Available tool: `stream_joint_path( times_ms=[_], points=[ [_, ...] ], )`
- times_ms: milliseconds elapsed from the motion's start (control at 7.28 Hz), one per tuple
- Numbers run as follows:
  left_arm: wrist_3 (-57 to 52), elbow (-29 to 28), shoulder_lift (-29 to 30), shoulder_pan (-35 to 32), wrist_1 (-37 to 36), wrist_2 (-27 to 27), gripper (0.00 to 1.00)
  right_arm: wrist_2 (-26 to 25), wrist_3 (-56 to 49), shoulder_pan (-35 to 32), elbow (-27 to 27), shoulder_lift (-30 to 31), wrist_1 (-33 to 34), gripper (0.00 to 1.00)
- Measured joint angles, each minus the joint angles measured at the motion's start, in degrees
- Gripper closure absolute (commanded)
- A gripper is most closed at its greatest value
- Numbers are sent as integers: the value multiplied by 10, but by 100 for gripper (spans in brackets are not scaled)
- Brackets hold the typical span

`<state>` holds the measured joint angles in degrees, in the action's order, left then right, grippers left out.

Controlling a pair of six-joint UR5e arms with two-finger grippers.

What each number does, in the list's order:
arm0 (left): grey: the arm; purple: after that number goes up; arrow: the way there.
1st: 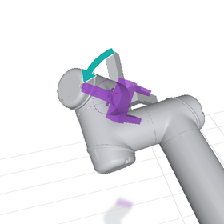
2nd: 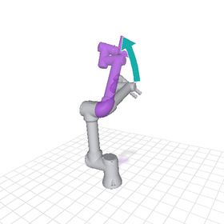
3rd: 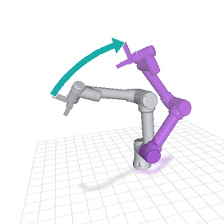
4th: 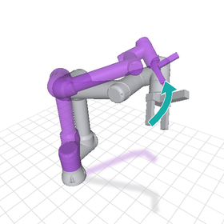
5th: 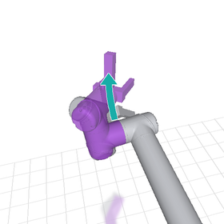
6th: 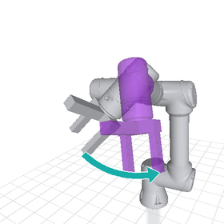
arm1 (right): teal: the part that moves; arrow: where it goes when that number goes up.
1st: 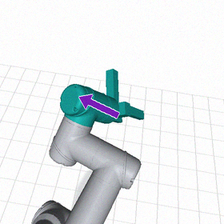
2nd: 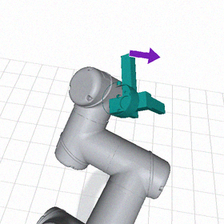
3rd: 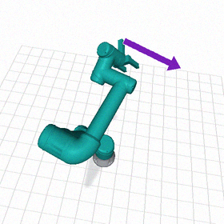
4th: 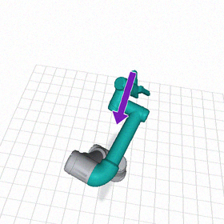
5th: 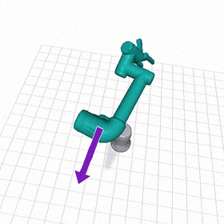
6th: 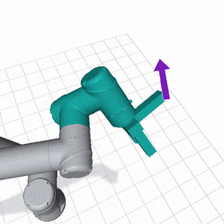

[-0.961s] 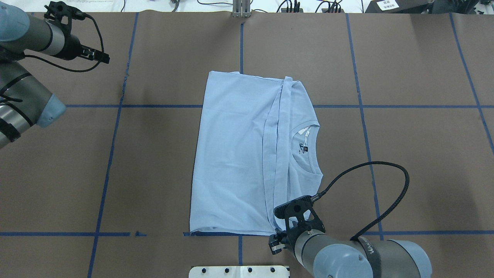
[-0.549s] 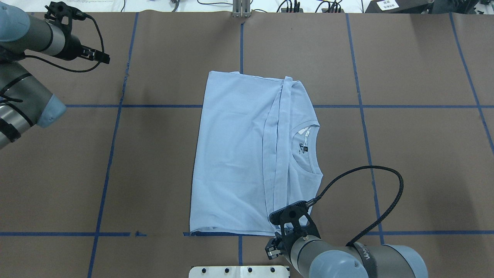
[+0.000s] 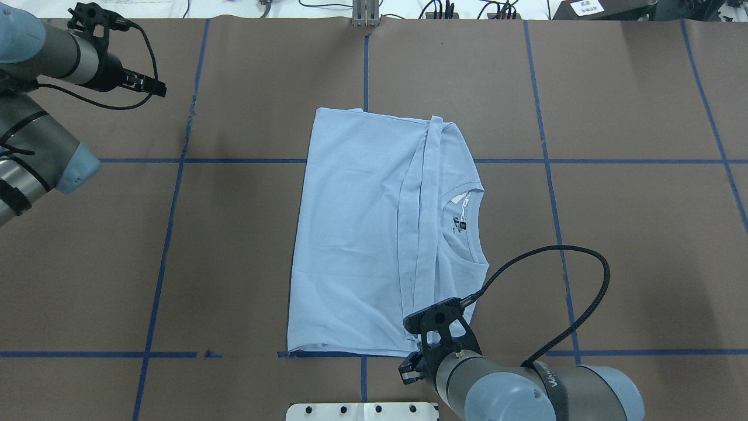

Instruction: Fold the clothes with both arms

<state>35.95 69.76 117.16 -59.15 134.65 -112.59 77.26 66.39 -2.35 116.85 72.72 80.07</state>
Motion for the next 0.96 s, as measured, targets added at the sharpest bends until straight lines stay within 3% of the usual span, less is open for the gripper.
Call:
stream_joint_path(
  times_ms=[549,824,961],
  points=[
    [0,-1,0,0,0,0,0,9,35,-7,19,34,2,100],
    [0,0,0,0,0,0,0,6,158,28,45,84,2,100],
    [0,0,0,0,0,0,0,-18,235,59,52,101,2,83]
  ],
)
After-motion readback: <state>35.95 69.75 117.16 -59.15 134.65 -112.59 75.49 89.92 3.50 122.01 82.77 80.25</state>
